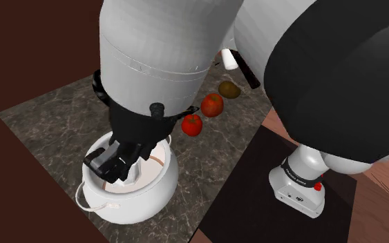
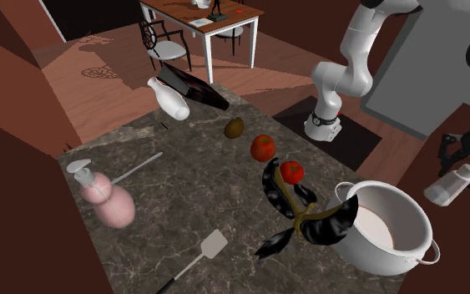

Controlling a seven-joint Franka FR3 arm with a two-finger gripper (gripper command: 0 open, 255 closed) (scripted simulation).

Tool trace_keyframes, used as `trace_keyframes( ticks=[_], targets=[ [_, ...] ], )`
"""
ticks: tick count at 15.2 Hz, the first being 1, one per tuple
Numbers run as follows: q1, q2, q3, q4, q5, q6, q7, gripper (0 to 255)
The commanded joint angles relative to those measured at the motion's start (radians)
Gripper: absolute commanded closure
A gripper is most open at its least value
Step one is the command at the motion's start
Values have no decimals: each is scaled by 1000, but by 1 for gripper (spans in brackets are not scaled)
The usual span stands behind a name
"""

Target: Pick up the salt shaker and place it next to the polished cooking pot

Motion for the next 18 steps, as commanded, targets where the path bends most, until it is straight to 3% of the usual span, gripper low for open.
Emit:
trace_keyframes(
  ticks=[1, 7, 18],
  targets=[
    [-2, 63, 54, 61, -52, -11, 75, 255],
    [46, 286, 178, 250, -262, -70, 298, 255],
    [51, 301, 170, 116, -289, 71, 332, 255]
  ],
)
